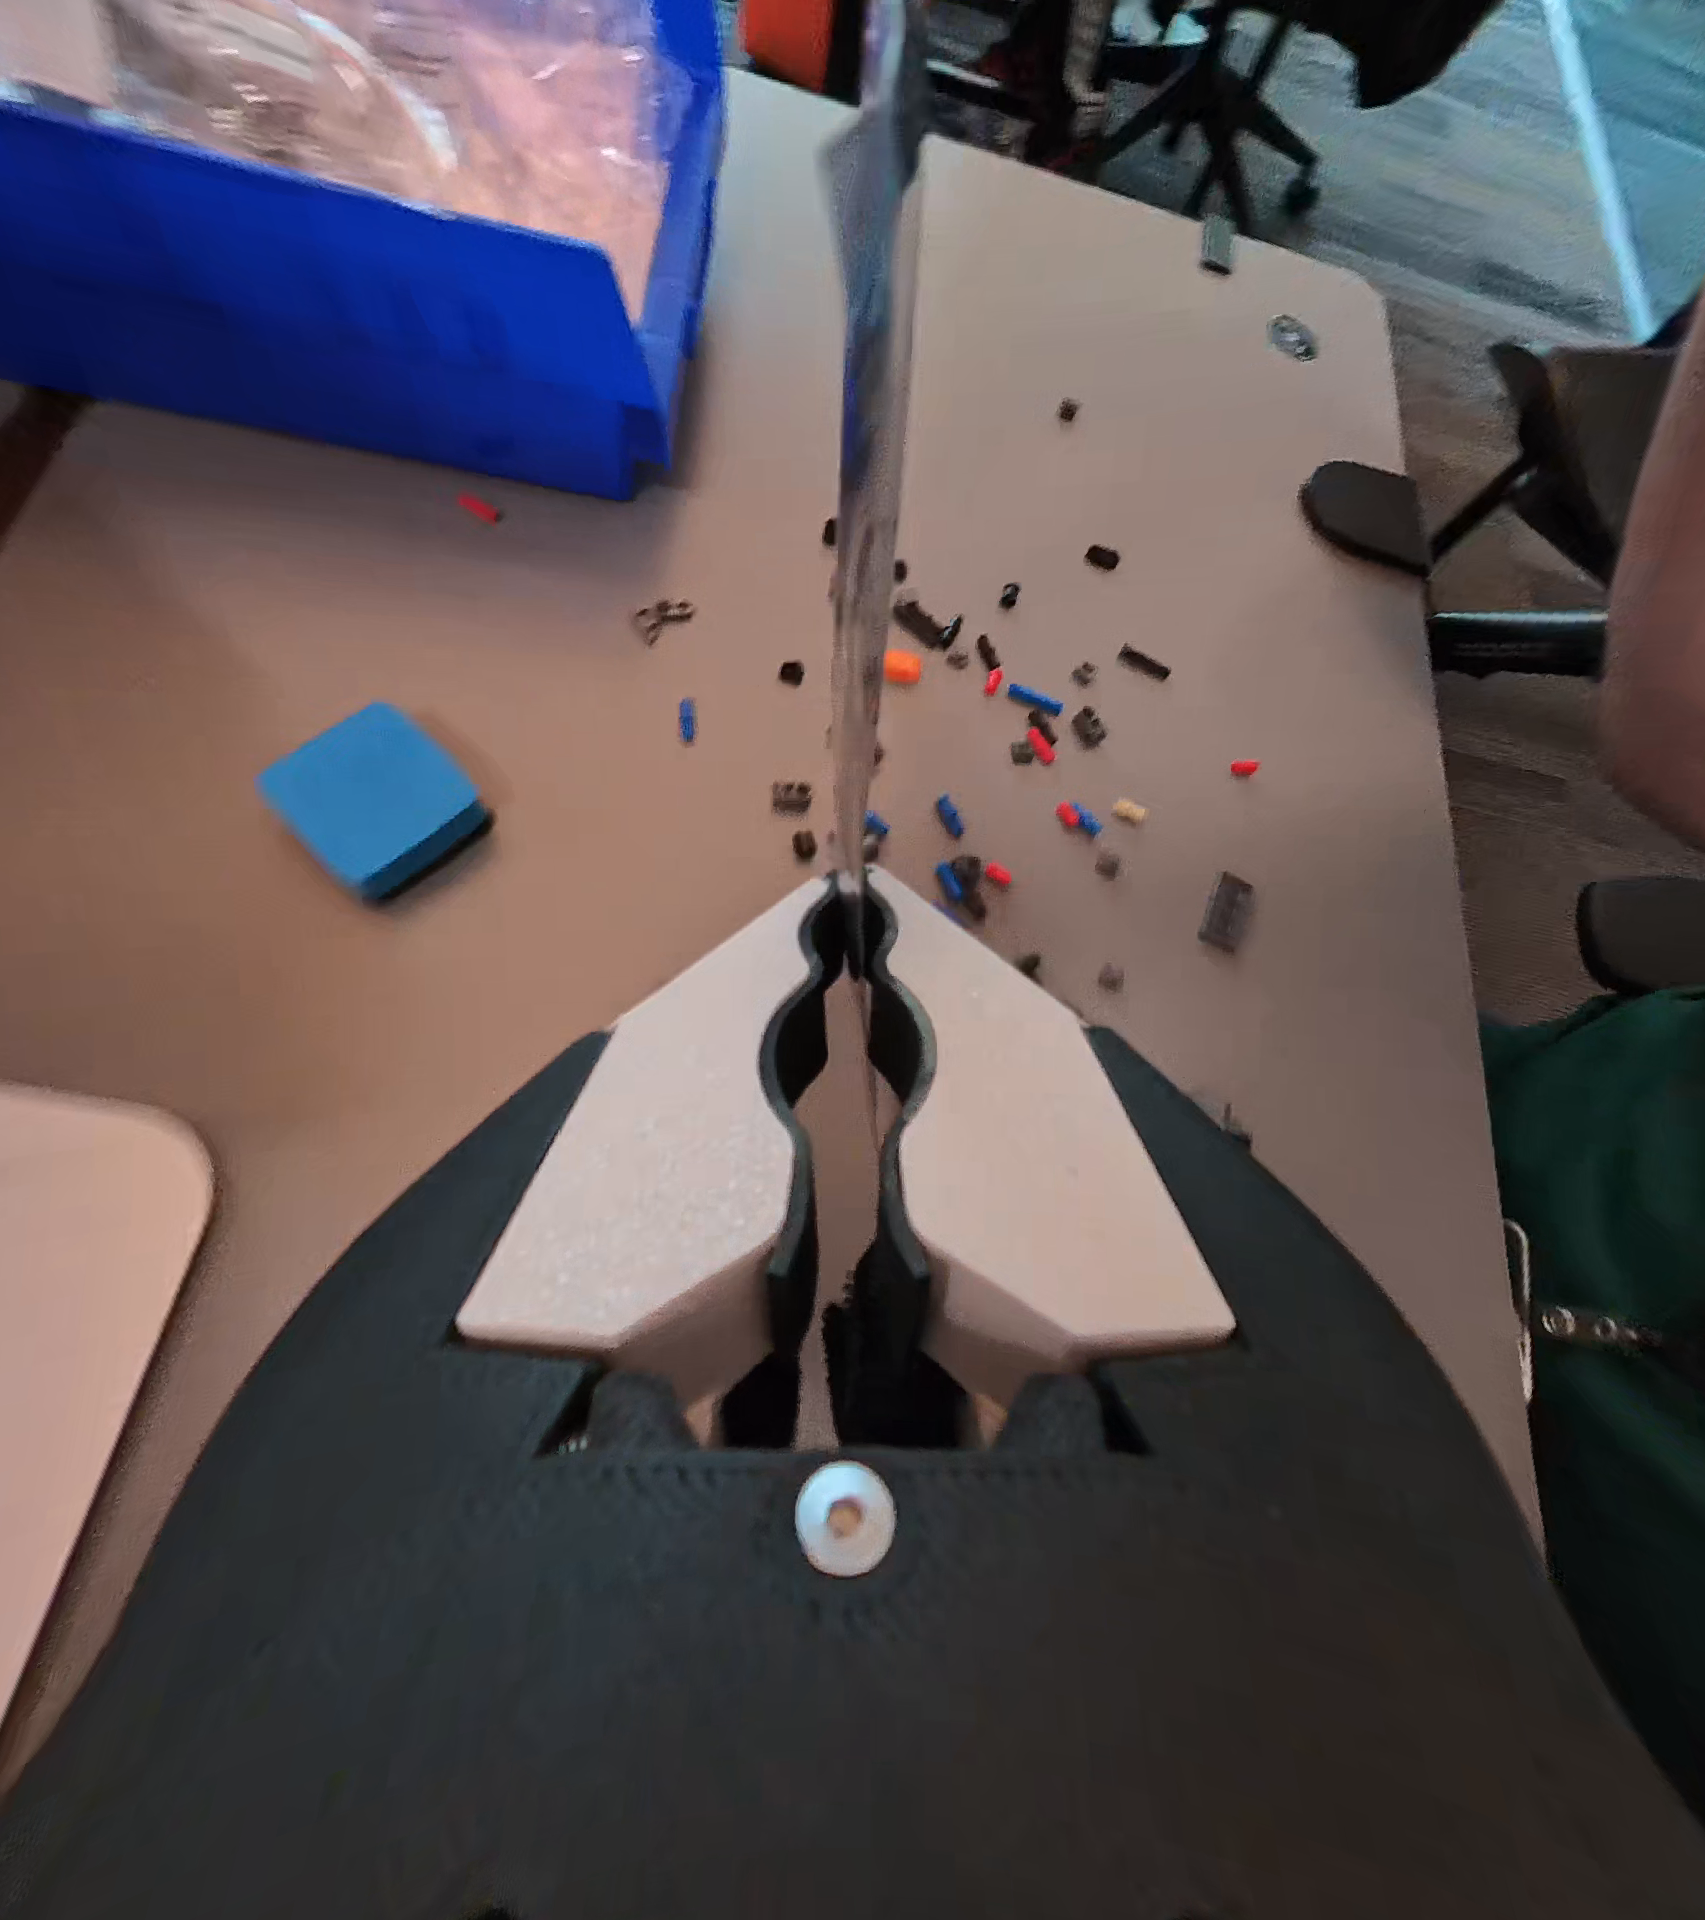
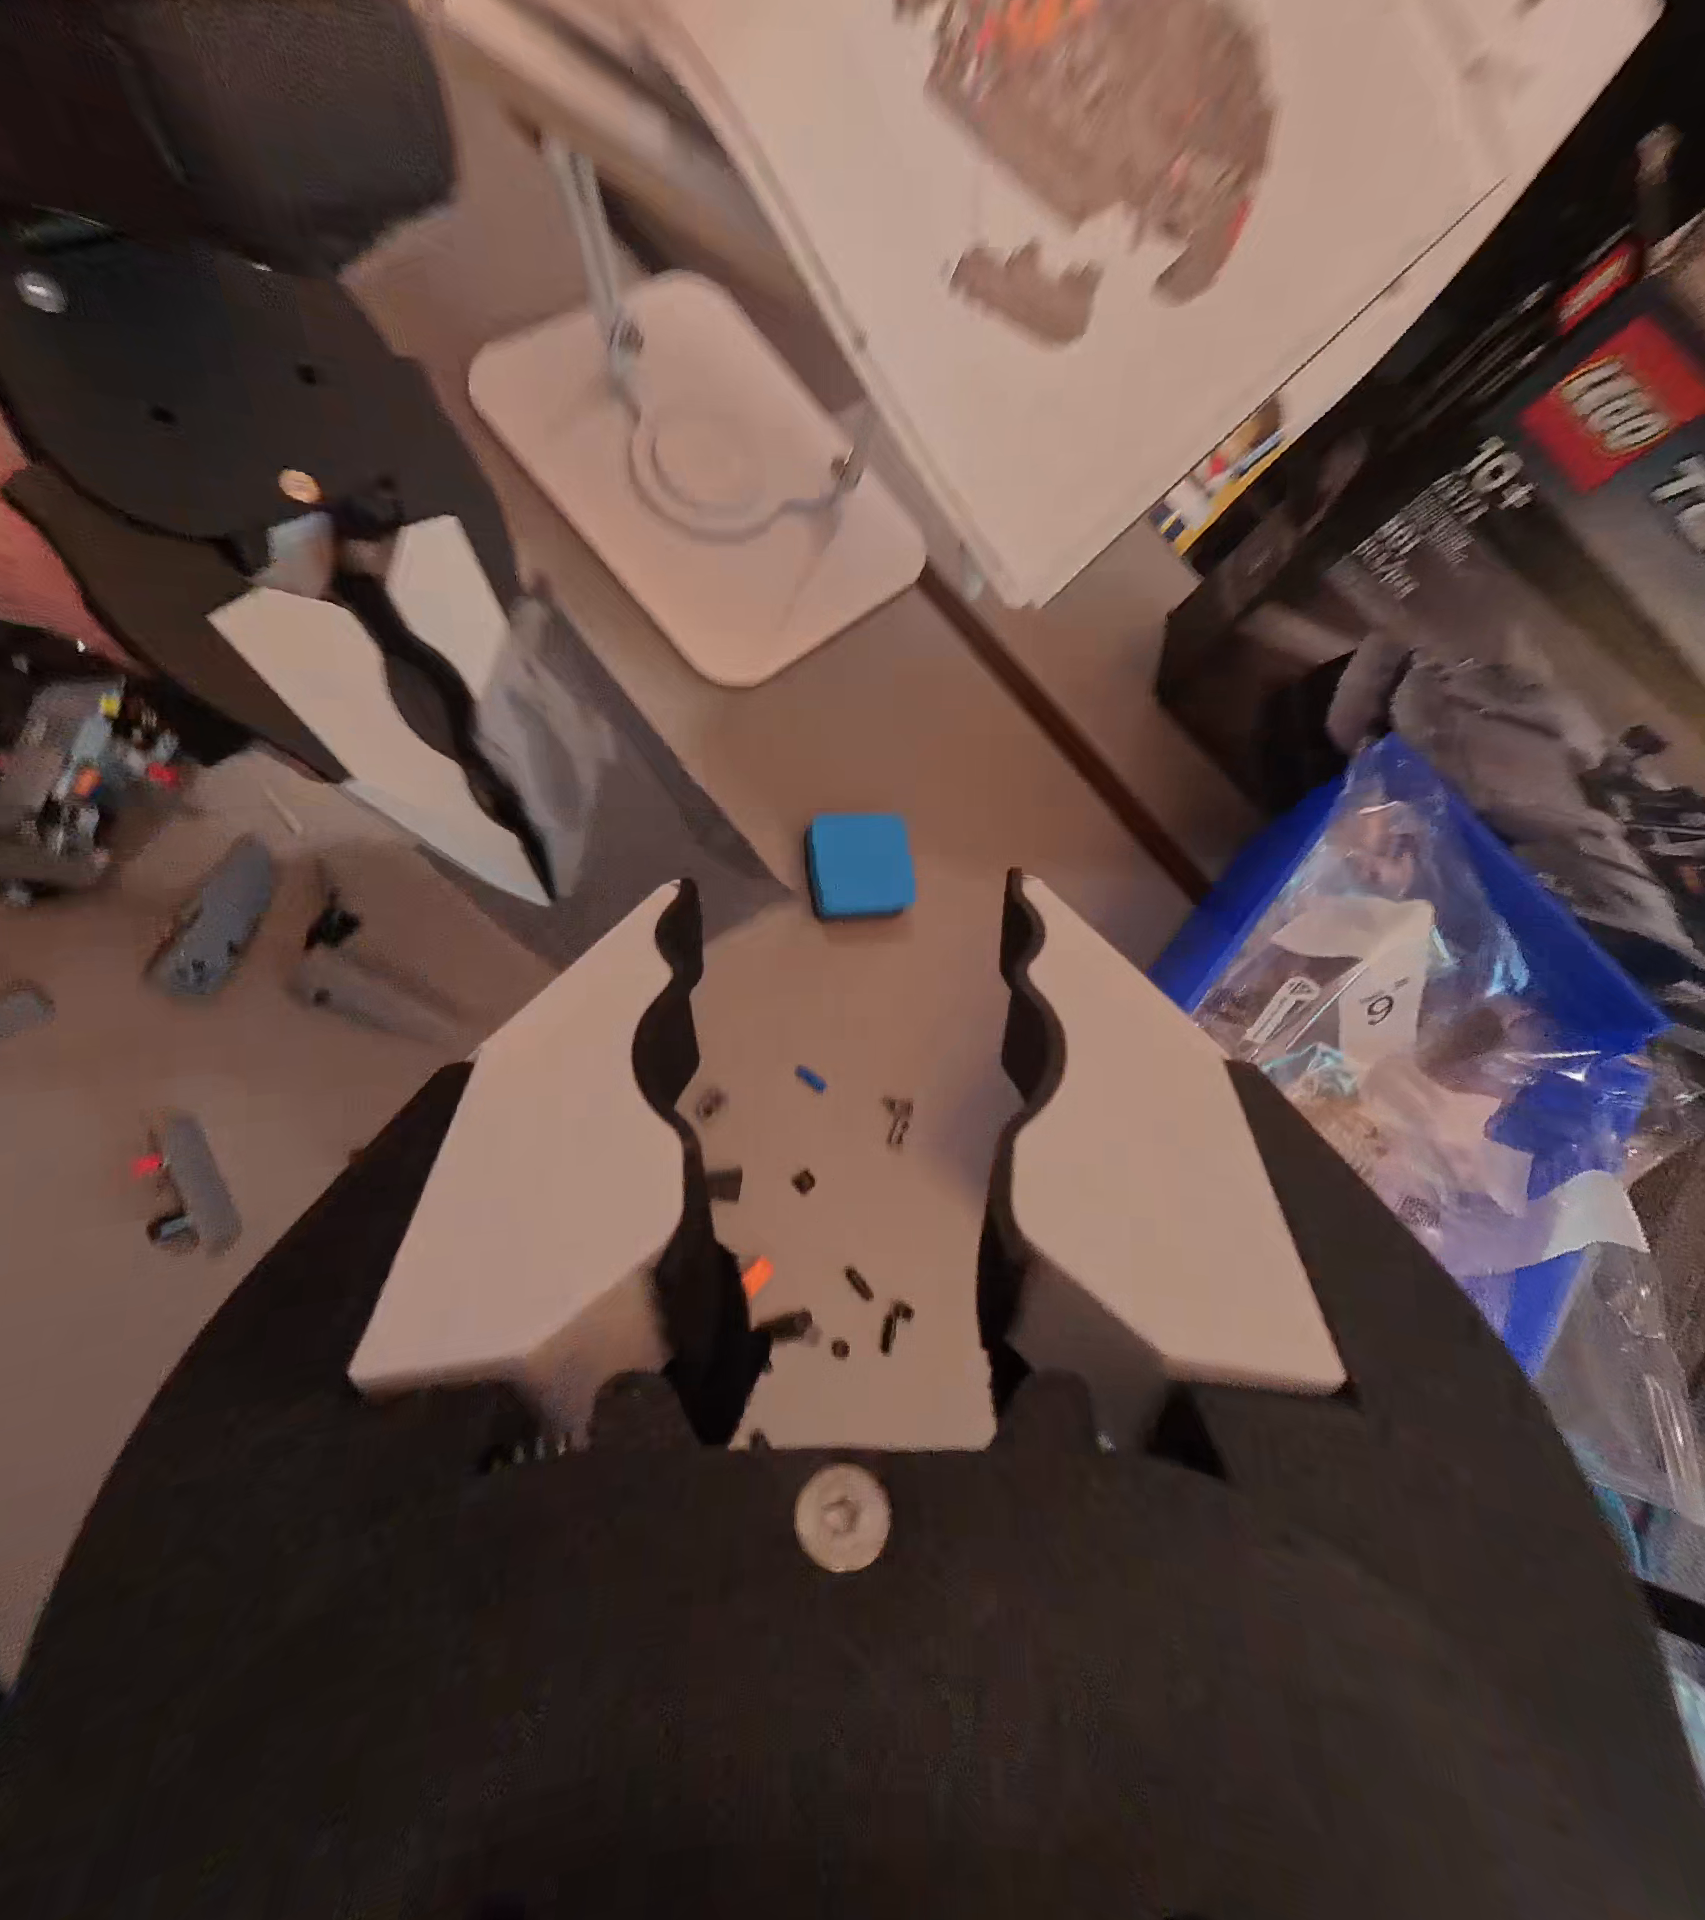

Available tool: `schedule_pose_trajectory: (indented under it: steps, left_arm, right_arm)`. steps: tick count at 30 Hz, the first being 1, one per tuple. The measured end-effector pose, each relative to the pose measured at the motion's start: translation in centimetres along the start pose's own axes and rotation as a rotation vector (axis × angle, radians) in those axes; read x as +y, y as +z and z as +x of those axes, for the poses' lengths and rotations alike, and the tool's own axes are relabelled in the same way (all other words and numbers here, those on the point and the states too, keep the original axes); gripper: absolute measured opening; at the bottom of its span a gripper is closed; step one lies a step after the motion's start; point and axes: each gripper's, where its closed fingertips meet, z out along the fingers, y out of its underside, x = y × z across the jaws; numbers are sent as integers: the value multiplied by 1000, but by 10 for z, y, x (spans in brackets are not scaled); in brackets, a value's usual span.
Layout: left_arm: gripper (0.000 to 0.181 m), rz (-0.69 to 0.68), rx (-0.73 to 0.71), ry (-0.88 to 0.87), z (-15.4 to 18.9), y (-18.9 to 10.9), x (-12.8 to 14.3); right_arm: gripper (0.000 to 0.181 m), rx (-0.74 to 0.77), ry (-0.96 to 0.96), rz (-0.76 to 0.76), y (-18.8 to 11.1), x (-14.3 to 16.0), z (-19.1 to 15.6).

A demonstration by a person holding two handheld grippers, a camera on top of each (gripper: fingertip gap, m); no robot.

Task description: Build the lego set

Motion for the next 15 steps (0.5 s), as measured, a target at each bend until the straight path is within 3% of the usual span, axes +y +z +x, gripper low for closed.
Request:
schedule_pose_trajectory:
  steps: [4, 7, 11, 15]
  left_arm:
    - [0, 21, -114, -32, 3, -82, 25]
    - [0, 17, -259, -80, -2, -159, 56]
    - [0, 26, -588, -294, -37, -302, 134]
    - [0, 153, -860, -605, -58, -446, 252]
  right_arm:
    - [54, -40, 33, 103, -1, 9, -20]
    - [48, -59, 46, 151, 9, 19, -34]
    - [45, -107, 93, 182, 28, 39, -50]
    - [45, -140, 130, 161, 47, 59, -60]
